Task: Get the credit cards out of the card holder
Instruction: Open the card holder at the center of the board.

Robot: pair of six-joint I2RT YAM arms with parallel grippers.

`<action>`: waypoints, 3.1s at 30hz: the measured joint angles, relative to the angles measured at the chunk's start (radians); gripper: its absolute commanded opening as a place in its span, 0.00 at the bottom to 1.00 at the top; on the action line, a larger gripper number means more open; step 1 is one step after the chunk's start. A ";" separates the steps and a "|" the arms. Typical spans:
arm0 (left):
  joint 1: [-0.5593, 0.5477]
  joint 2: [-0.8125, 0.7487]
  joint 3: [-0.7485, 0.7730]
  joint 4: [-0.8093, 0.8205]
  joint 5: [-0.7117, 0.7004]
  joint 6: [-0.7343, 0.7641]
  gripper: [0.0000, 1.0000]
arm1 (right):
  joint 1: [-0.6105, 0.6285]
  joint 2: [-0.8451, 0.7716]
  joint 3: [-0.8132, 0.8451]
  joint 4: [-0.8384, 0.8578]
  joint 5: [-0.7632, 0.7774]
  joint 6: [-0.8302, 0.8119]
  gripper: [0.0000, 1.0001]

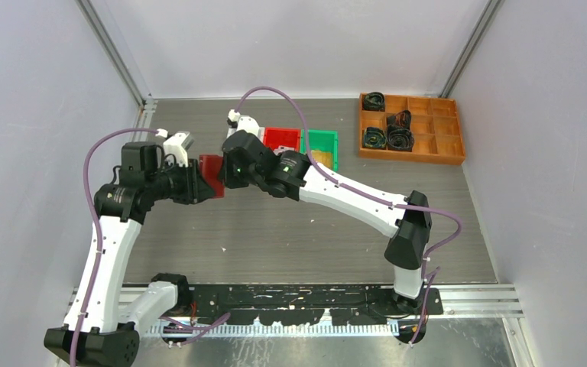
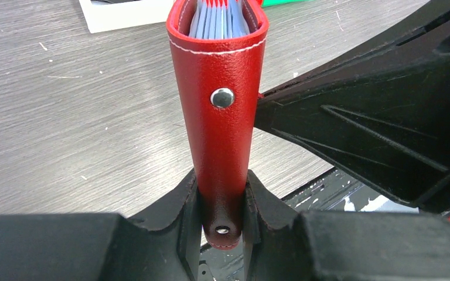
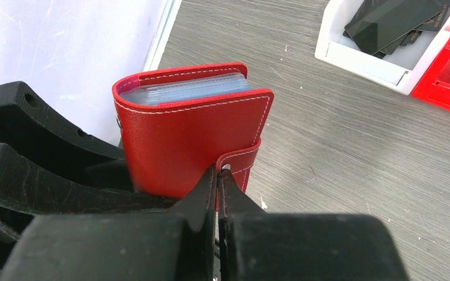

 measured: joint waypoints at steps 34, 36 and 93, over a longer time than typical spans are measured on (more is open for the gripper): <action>-0.011 0.005 0.082 -0.053 0.032 0.009 0.00 | -0.169 -0.267 -0.459 0.200 -0.187 0.030 0.95; -0.011 0.003 0.092 -0.068 0.076 0.010 0.00 | -0.238 -0.304 -0.524 0.269 -0.331 0.047 0.99; -0.011 0.000 0.105 -0.129 0.335 0.020 0.74 | -0.267 -0.431 -0.587 0.426 -1.028 0.005 0.02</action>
